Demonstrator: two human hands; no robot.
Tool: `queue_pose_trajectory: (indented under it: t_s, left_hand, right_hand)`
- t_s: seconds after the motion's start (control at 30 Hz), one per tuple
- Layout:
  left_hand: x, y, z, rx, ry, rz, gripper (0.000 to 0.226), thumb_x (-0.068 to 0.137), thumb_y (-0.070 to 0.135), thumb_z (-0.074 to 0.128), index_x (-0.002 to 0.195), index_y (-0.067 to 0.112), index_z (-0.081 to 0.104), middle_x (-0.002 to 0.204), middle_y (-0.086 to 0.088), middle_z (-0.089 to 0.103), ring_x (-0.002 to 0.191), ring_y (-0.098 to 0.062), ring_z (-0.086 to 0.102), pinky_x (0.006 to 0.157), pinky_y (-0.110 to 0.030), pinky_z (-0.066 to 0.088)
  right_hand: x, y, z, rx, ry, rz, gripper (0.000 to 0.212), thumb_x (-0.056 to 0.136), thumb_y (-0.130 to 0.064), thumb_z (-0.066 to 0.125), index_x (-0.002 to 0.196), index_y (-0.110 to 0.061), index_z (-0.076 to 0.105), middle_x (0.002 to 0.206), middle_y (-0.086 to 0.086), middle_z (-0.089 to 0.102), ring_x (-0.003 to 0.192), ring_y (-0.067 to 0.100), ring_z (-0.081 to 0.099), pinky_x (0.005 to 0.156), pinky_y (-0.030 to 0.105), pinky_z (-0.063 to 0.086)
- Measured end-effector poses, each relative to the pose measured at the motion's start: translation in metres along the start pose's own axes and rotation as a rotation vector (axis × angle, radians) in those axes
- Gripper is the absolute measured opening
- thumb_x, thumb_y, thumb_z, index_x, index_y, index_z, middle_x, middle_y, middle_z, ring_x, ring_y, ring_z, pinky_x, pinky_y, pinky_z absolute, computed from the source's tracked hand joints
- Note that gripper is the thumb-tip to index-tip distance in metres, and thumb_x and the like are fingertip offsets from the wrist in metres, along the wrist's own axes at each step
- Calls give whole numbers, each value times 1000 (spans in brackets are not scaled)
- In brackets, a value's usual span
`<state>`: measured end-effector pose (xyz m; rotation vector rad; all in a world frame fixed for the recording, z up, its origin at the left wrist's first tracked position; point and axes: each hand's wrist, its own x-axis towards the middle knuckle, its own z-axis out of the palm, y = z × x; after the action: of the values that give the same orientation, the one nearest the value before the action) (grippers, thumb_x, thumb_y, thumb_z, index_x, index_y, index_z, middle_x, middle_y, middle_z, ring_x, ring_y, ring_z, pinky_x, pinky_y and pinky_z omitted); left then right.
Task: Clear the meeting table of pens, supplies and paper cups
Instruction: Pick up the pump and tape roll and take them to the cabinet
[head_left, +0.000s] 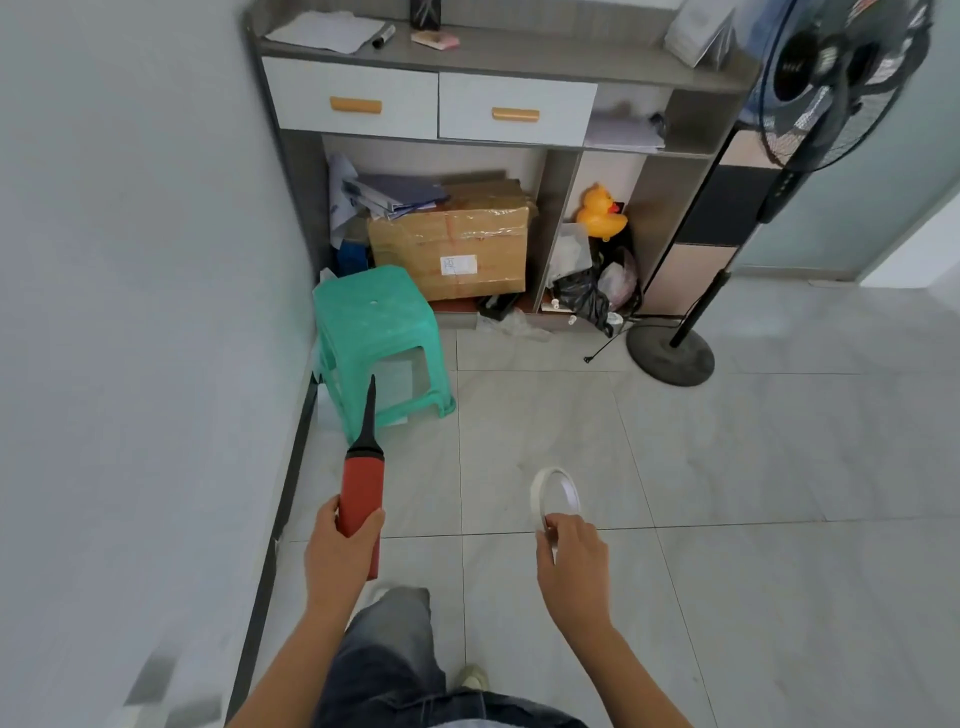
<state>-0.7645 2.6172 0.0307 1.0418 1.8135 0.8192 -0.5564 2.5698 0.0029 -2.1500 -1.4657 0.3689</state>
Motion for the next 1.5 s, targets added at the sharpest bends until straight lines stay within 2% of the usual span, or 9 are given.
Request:
queue_pose_trajectory:
  t_s: [0.27, 0.43, 0.63, 0.7, 0.8, 0.97, 1.33, 1.43, 1.5]
  left_hand:
    - [117, 52, 33, 24, 12, -22, 52, 88, 21, 57, 133, 5, 36, 125, -20, 51, 93, -23, 46, 93, -45, 44]
    - [217, 101, 38, -31, -11, 12, 52, 87, 22, 58, 132, 7, 38, 121, -17, 53, 93, -25, 50, 89, -44, 46]
    - [316, 152, 34, -91, -3, 20, 49, 88, 23, 57, 131, 9, 39, 111, -9, 53, 92, -27, 53, 85, -41, 49]
    - [337, 159, 40, -79, -17, -15, 47, 88, 22, 57, 130, 9, 40, 108, -8, 51, 90, -26, 53, 83, -40, 48]
    - [361, 165, 52, -77, -37, -63, 46, 87, 21, 58, 128, 8, 41, 105, -8, 51, 89, -27, 53, 84, -41, 49]
    - [400, 193, 76, -52, -40, -85, 48, 87, 21, 58, 129, 7, 40, 105, -6, 49, 92, -28, 53, 88, -43, 48]
    - [520, 317, 161, -119, 173, 19, 47, 85, 21, 60, 128, 9, 44, 110, -13, 56, 90, -29, 54, 85, -47, 50]
    - [544, 367, 204, -84, 173, 57, 52, 85, 21, 61, 131, 8, 41, 119, -17, 54, 96, -30, 52, 89, -44, 45]
    - [557, 404, 230, -72, 163, 112, 56, 85, 22, 61, 135, 10, 37, 125, -16, 53, 100, -28, 51, 94, -44, 43]
  right_hand:
    - [123, -19, 35, -81, -10, 8, 4, 81, -4, 64, 85, -4, 64, 79, 9, 66, 73, 29, 60, 68, 34, 40]
    - [209, -54, 63, -231, 62, -141, 10, 67, -10, 68, 71, -15, 60, 61, -3, 62, 51, 17, 58, 48, 28, 48]
    - [293, -102, 92, -274, 84, -255, 11, 70, -14, 66, 75, -20, 58, 62, -7, 61, 52, 12, 57, 50, 24, 49]
    - [310, -105, 98, -301, 91, -292, 8, 84, -22, 49, 78, -21, 54, 63, -7, 61, 54, 13, 58, 51, 25, 50]
    - [331, -99, 104, -313, 128, -292, 43, 98, -34, 15, 80, -23, 52, 64, -7, 62, 55, 14, 58, 52, 26, 50]
    - [390, -93, 109, -358, 98, -239, 21, 77, -28, 38, 76, -22, 59, 64, -8, 63, 55, 13, 58, 51, 24, 48]
    - [609, -67, 97, -276, 166, -395, 10, 74, -26, 37, 82, -26, 45, 63, -10, 59, 63, 10, 50, 59, 16, 33]
    - [678, -56, 71, -256, 257, -422, 10, 76, -26, 38, 84, -25, 43, 66, -7, 62, 71, 12, 46, 52, 22, 42]
    - [720, -45, 58, -261, 326, -439, 11, 82, -28, 35, 88, -24, 43, 68, -5, 64, 76, 13, 40, 62, 23, 44]
